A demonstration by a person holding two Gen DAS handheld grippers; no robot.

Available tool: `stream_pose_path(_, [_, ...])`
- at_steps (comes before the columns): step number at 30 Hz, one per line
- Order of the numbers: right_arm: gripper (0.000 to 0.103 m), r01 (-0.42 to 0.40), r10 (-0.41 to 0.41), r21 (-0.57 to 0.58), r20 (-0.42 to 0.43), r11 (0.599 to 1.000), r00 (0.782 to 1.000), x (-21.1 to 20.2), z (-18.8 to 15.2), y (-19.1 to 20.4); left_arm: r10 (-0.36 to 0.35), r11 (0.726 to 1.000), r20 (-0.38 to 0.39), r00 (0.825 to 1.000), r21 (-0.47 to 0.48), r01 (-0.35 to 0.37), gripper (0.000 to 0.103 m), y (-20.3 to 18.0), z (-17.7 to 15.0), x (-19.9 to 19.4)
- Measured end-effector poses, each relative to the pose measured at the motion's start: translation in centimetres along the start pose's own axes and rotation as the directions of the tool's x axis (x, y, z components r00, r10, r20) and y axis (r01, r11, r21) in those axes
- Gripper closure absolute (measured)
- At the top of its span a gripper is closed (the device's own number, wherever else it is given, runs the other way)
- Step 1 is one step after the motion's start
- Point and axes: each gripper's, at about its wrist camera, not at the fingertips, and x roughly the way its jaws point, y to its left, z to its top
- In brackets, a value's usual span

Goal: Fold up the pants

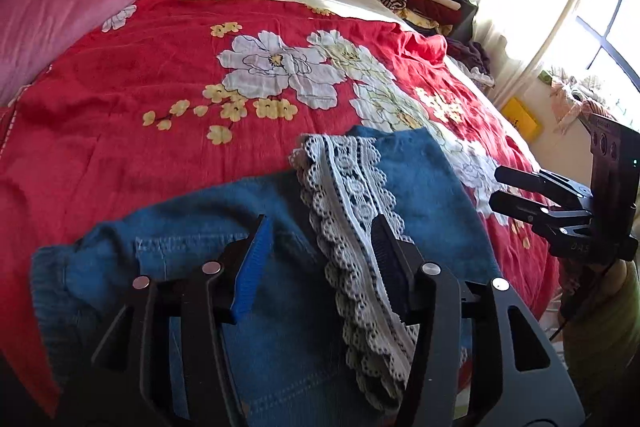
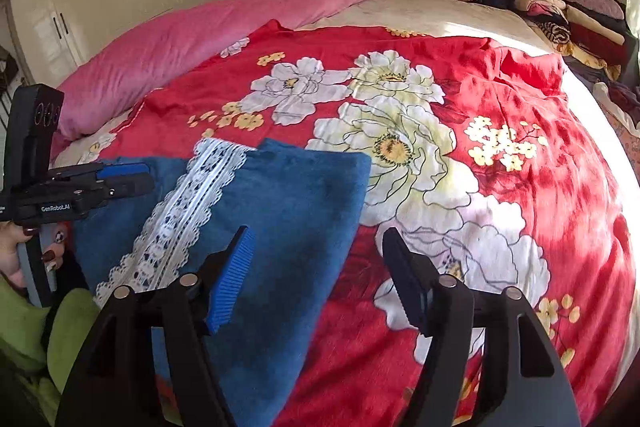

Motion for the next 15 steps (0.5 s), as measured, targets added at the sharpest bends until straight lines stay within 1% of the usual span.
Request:
stream_pose_path(2, [0.036,-0.012,0.012,-0.032,-0.006,0.999,1.0,-0.6,-1.0,1.2,0.001,1.0,-0.007,1.0,0.009,-0.001,0.057,-0.4,-1.3,-0.9])
stream_pose_path(6, [0.036,-0.035,0.033,-0.059,-0.034,0.998,0.999,-1.0,-3.3,2.7,-0.029,1.0,-0.048,0.998,-0.005,0.028,0.057,-1.1,-3.6,-1.7])
stream_pose_path(9, [0.036,-0.032,0.03,-0.063,-0.047,0.997,0.998,-0.8,-4.4,3.2,-0.114,0.993,-0.081,0.99,-0.044,0.111,0.057,-1.8,-4.9,-1.6])
stream_pose_path(10, [0.036,-0.04,0.038,-0.057,-0.049,0.998,0.998,-0.7,-4.6,3.3,-0.11,0.993,-0.091,0.99,-0.041,0.106,0.057,-2.2,-5.2,-1.4])
stream_pose_path(12, [0.036,-0.055,0.053,-0.049,-0.053,0.997,0.997,-0.7,-4.9,3.6,-0.065,0.998,-0.113,0.991,-0.029,0.062,0.057,-2.7,-5.7,-0.7])
stream_pose_path(13, [0.036,-0.066,0.063,-0.055,-0.053,0.996,0.997,-0.6,-5.0,3.9,-0.063,0.998,-0.123,0.99,-0.029,0.06,0.066,-3.0,-6.0,-0.2])
stream_pose_path(14, [0.036,-0.072,0.069,-0.063,-0.055,0.995,0.996,-0.6,-5.0,4.2,-0.062,0.998,-0.129,0.99,-0.019,0.06,0.092,-3.4,-6.2,0.1])
stream_pose_path(15, [0.036,-0.075,0.071,-0.073,-0.055,0.995,0.996,-0.5,-5.0,4.6,-0.05,0.999,-0.139,0.989,0.002,0.051,0.096,-3.9,-6.4,0.4])
